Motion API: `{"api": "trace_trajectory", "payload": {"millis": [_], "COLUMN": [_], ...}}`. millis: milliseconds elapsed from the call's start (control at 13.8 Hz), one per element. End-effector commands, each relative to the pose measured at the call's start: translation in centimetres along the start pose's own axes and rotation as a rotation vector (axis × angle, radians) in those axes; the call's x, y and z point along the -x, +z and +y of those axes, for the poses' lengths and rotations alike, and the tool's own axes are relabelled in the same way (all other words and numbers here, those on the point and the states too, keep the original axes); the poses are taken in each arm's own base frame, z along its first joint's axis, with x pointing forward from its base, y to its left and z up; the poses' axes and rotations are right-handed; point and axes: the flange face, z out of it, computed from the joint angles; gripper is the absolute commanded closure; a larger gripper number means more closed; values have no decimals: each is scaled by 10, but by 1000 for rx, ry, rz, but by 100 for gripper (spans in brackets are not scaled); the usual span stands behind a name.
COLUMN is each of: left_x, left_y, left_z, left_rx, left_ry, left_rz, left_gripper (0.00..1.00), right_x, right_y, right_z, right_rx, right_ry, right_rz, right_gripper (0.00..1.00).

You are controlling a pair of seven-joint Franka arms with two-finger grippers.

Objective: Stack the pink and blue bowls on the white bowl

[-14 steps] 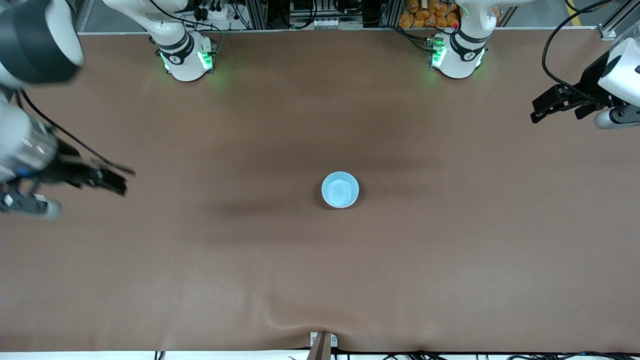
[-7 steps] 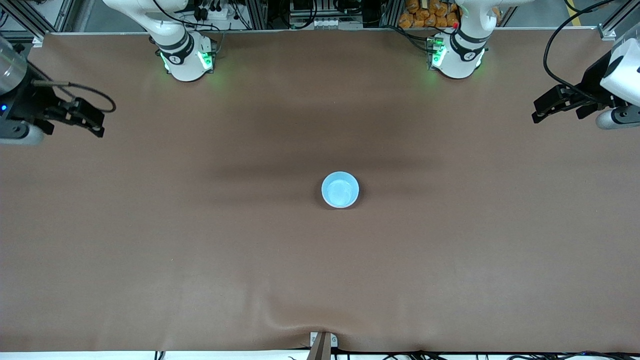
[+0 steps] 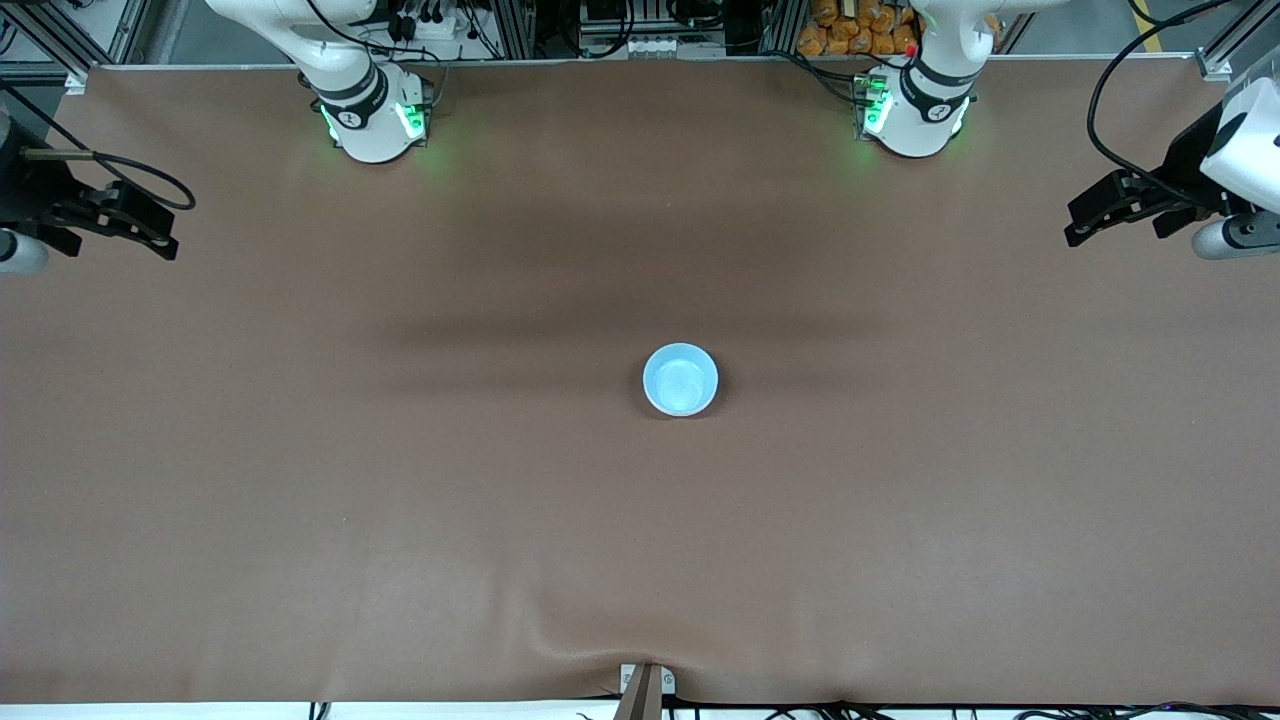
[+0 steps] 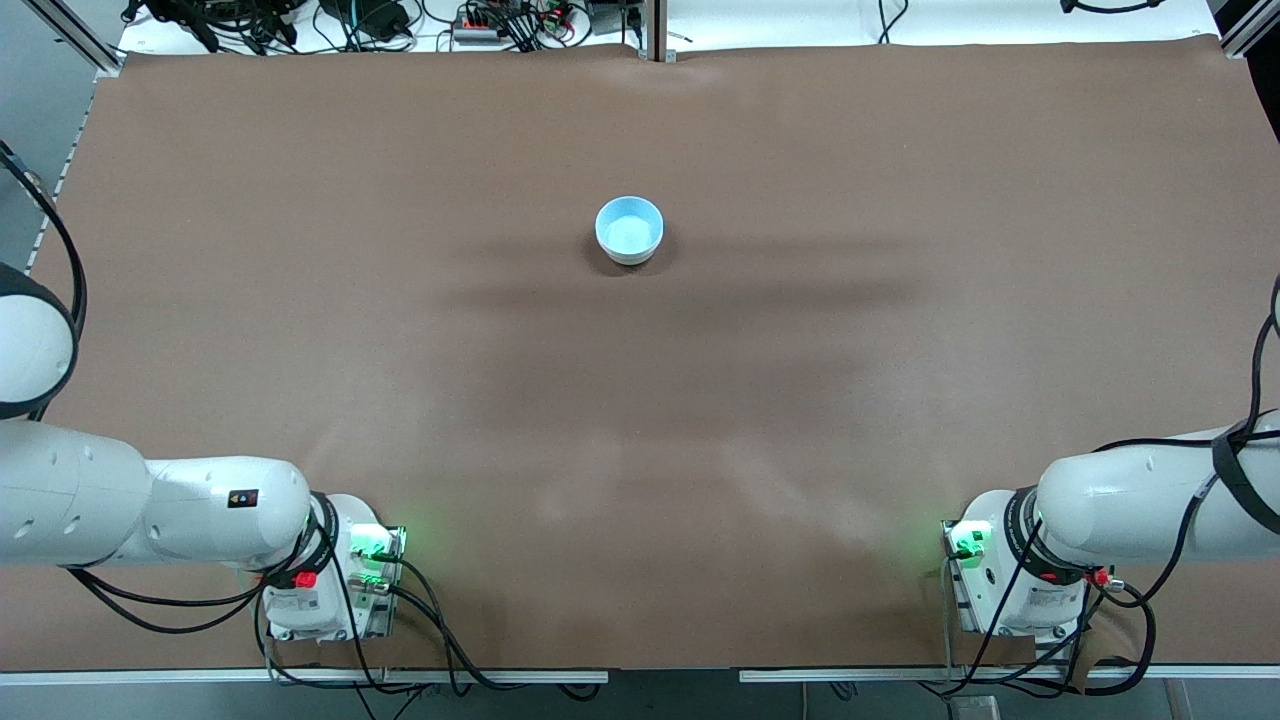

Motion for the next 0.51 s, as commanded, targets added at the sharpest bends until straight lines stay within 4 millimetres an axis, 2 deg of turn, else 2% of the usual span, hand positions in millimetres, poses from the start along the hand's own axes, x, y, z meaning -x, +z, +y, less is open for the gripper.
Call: {"api": "trace_trajectory", "payload": {"millis": [0, 434], "left_x": [4, 2], "left_y": [-4, -10], "left_z": [2, -1], "left_rx": [-25, -23], "left_ry": [33, 30], "left_rz": [4, 15], "left_gripper": [0, 0], "right_x": [7, 10], "right_y": [-11, -27], "right_z": [-10, -5], "right_rx": [3, 7], "right_ry": [-25, -150], "right_rz": [26, 47], "right_gripper": [0, 0]}}
